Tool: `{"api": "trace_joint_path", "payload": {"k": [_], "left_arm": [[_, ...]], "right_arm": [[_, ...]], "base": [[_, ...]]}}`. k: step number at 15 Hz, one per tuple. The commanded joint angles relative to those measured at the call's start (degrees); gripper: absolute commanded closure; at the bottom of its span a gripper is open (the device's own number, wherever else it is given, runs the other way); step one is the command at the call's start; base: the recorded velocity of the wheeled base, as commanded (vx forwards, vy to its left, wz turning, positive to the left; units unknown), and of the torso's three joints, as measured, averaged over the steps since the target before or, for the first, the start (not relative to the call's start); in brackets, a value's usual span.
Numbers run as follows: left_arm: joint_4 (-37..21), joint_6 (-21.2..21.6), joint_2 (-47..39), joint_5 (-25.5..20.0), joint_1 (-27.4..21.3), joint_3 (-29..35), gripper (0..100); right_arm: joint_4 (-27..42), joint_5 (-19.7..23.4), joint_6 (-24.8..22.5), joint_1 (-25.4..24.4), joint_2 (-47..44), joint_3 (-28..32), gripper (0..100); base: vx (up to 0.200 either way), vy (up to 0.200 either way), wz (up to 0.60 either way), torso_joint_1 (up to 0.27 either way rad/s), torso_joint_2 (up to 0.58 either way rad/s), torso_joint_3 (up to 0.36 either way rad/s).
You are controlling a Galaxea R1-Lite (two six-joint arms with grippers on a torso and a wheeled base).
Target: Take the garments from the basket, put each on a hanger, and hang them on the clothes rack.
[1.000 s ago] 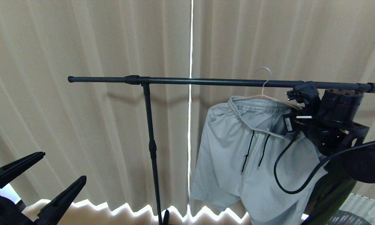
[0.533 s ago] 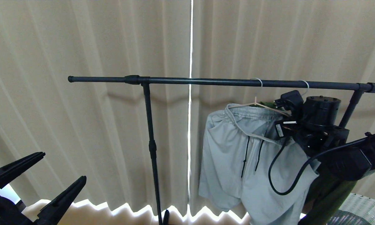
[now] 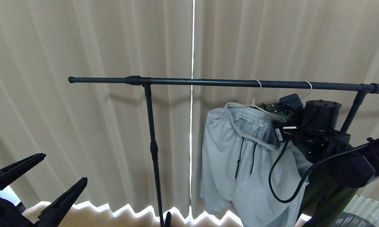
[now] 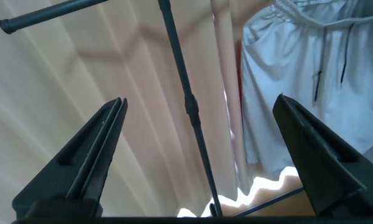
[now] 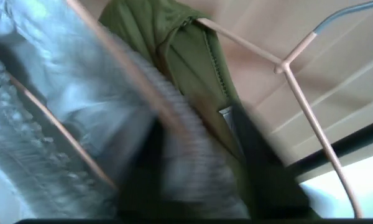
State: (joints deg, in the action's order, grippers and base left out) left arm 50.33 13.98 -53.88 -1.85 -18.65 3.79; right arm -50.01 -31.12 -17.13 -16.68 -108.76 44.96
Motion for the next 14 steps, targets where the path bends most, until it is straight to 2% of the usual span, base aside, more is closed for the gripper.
{"api": "trace_joint_path", "payload": {"k": [1,4,10,11,12,14], "left_arm": [[0.03,-0.01,-0.17,0.01,0.02,-0.01,0],[-0.06,-0.1,-0.26,0.01,0.02,-0.01,0],[-0.06,-0.18,-0.61,0.1,0.72,0.25,0],[-0.06,-0.18,-0.61,0.1,0.72,0.16,0],[-0.06,-0.18,-0.61,0.1,0.72,0.16,0],[-0.06,-0.18,-0.7,0.1,0.81,0.25,0]], "right_arm": [[-0.71,0.27,0.08,-0.73,1.36,-1.1,0],[-3.17,0.71,3.15,-2.83,3.03,-3.47,0],[-3.96,10.2,5.44,-4.68,6.9,-10.95,0],[-5.45,11.52,5.53,-4.68,6.9,-11.74,0],[-10.55,15.3,6.14,-4.68,6.46,-14.02,0],[-15.56,17.59,6.14,-4.68,6.37,-16.92,0]], "base": [[0.0,0.0,0.0,0.0,0.0,0.0],[0.0,0.0,0.0,0.0,0.0,0.0],[0.0,0.0,0.0,0.0,0.0,0.0],[0.0,0.0,0.0,0.0,0.0,0.0],[0.0,0.0,0.0,0.0,0.0,0.0],[0.0,0.0,0.0,0.0,0.0,0.0]]}}
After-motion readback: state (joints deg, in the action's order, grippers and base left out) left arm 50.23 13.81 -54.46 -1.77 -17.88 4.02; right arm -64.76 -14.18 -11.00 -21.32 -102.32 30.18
